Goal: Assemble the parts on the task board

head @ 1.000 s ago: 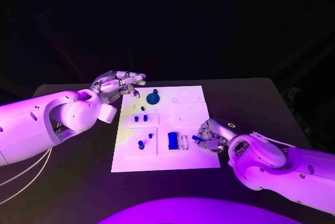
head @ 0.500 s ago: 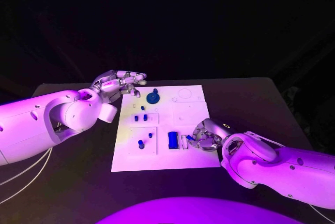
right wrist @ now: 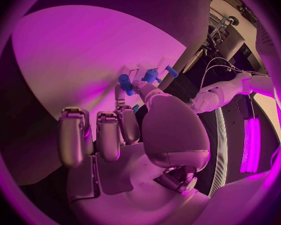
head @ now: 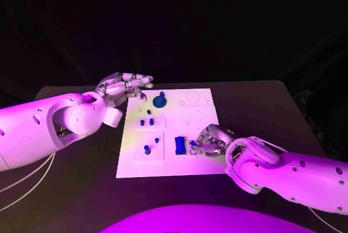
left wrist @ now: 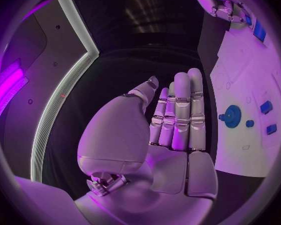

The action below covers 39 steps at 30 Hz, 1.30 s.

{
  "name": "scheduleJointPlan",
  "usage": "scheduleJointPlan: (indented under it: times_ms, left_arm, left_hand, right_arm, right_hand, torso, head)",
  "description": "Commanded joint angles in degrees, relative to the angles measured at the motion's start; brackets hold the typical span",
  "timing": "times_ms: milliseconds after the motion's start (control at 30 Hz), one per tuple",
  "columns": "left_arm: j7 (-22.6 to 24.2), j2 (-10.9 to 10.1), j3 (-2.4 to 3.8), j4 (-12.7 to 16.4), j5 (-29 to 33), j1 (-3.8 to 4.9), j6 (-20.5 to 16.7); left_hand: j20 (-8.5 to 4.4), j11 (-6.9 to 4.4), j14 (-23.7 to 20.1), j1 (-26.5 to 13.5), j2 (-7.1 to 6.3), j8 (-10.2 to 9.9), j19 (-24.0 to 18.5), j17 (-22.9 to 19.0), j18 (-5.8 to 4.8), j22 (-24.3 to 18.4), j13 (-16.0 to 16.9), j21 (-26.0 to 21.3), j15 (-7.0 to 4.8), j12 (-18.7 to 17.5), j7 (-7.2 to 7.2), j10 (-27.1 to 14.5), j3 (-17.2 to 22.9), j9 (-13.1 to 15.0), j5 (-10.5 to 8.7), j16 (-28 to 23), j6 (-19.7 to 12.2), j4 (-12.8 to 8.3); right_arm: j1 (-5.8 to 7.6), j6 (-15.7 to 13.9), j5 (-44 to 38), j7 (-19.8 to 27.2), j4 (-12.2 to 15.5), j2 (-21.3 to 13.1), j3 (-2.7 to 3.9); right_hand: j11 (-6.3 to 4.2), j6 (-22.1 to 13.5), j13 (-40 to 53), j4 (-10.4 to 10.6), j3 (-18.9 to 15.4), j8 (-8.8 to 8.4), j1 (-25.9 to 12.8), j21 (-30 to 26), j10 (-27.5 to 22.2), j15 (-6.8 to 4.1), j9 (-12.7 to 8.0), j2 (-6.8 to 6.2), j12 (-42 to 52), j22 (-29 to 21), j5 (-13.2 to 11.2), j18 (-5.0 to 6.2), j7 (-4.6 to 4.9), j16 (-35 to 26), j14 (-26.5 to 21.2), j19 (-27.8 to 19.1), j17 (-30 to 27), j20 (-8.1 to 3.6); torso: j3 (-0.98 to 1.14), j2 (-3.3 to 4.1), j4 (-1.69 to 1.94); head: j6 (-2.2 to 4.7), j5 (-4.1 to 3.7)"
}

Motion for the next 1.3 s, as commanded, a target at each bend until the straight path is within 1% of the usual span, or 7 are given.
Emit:
scheduleJointPlan:
  times_ms: [33, 200, 400, 467, 667, 1033, 1300]
  left_arm:
    - [0.2, 0.0, 0.02, 0.2, -0.1, 0.03, 1.2]
    - [0.1, 0.0, 0.03, 0.2, -0.1, 0.03, 1.2]
    - [0.1, -0.1, 0.03, 0.3, -0.1, 0.04, 1.3]
    - [0.1, -0.1, 0.03, 0.3, -0.1, 0.04, 1.3]
    - [-0.1, -0.2, 0.03, 0.3, -0.1, 0.04, 1.4]
    - [-0.2, -0.2, 0.03, 0.3, -0.1, 0.04, 1.4]
    - [-0.3, -0.2, 0.03, 0.2, -0.1, 0.04, 1.4]
  left_hand:
    - [0.39, 0.09, -0.3, 0.1, 0.53, 0.2, 0.2, -0.1, 0.74, 0.0, 0.1, -0.2, -0.02, 0.3, -0.10, -0.3, -0.3, 0.0, -0.08, -0.1, -0.4, -0.1]
    - [0.39, 0.09, -0.3, 0.1, 0.53, 0.2, 0.2, -0.1, 0.74, 0.0, 0.1, -0.2, -0.02, 0.3, -0.10, -0.3, -0.3, 0.0, -0.08, -0.1, -0.4, -0.1]
    - [0.39, 0.10, -0.3, 0.1, 0.54, 0.2, 0.2, -0.1, 0.74, -0.1, 0.1, -0.2, -0.02, 0.3, -0.09, -0.3, -0.3, 0.0, -0.08, -0.1, -0.4, -0.1]
    - [0.39, 0.10, -0.3, 0.1, 0.54, 0.2, 0.2, -0.1, 0.74, -0.1, 0.1, -0.2, -0.02, 0.3, -0.09, -0.3, -0.3, 0.0, -0.08, -0.1, -0.4, -0.1]
    - [0.39, 0.10, -0.3, 0.1, 0.54, 0.2, 0.2, -0.1, 0.74, -0.1, 0.1, -0.2, -0.02, 0.3, -0.09, -0.3, -0.3, 0.0, -0.08, -0.1, -0.4, -0.1]
    - [0.39, 0.11, -0.3, 0.1, 0.55, 0.2, 0.2, -0.1, 0.74, -0.1, 0.1, -0.2, -0.01, 0.4, -0.08, -0.4, -0.4, 0.0, -0.08, -0.1, -0.5, -0.1]
    - [0.39, 0.11, -0.4, 0.1, 0.55, 0.2, 0.2, -0.1, 0.74, -0.1, 0.1, -0.3, -0.01, 0.4, -0.08, -0.4, -0.4, 0.0, -0.08, -0.1, -0.5, -0.1]
  right_arm:
    - [-0.03, 0.0, 0.9, 0.1, -0.1, 0.3, 0.02]
    - [-0.03, 0.5, 1.1, 0.0, -0.2, 0.7, 0.02]
    - [-0.03, 1.0, 1.2, -0.1, -0.4, 0.8, 0.03]
    - [-0.03, 1.1, 1.2, -0.1, -0.4, 0.9, 0.03]
    - [-0.03, 1.1, 1.2, -0.1, -0.4, 0.8, 0.03]
    - [-0.03, 0.6, 0.4, 0.1, -0.2, 0.4, 0.03]
    - [-0.03, 1.2, -0.1, 0.0, -0.1, -0.4, 0.03]
  right_hand:
    - [0.05, 2.0, 6.5, 0.3, -0.1, 0.11, -0.5, 0.4, 0.4, -0.38, 0.0, -0.04, 0.3, 10.5, -0.3, -0.68, -1.70, 0.3, 5.3, 4.1, 11.5, -0.51]
    - [0.01, 2.0, 6.6, 1.0, -0.4, 0.15, -1.4, 0.4, 0.4, -0.42, 0.0, -0.05, 0.4, 10.5, -0.5, -0.68, -1.73, 0.3, 5.3, 4.1, 11.5, -0.58]
    - [0.04, 2.3, 6.8, 3.1, -1.8, 0.20, -4.1, 0.3, 0.6, -0.41, 0.0, -0.01, 0.6, 10.5, -3.6, -0.69, -1.72, 0.3, 5.3, 4.1, 11.5, -0.62]
    - [0.07, 2.4, 6.9, 3.7, -2.4, 0.20, -4.9, 0.4, 0.6, -0.39, -0.1, -0.12, 0.7, 10.6, -4.1, -0.69, -1.68, 0.3, 5.3, 4.1, 11.5, -0.61]
    - [0.11, 2.6, 7.0, 5.3, -4.6, 0.22, -6.7, 0.3, 0.6, -0.37, -0.1, -0.37, 0.8, 10.6, -4.0, -0.68, -1.64, 0.3, 5.3, 4.1, 11.5, -0.60]
    - [0.14, 2.6, 7.0, 6.1, -6.2, 0.21, -7.3, 0.1, 0.5, -0.35, -0.1, -0.55, 0.6, 10.5, -4.3, -0.64, -1.62, 0.2, 5.3, 4.0, 11.4, -0.59]
    - [0.15, 2.6, 7.0, 6.2, -6.6, 0.19, -7.4, 0.0, 0.5, -0.34, -0.1, -0.57, 0.5, 10.5, -4.3, -0.63, -1.60, 0.2, 5.3, 4.0, 11.4, -0.59]
  torso:
    - [0.01, 0.03, -0.04]
    - [0.01, -0.02, -0.02]
    - [0.05, 0.02, -0.08]
    - [0.05, -0.01, -0.07]
    - [0.06, -0.01, -0.06]
    - [0.08, -0.01, -0.08]
    - [0.08, -0.03, -0.12]
  head:
    - [-0.07, 0.07]
    - [-0.11, 0.08]
    - [-0.14, 0.18]
    - [-0.18, 0.21]
    - [-0.28, 0.11]
    - [-0.38, 0.17]
    - [-0.52, 0.13]
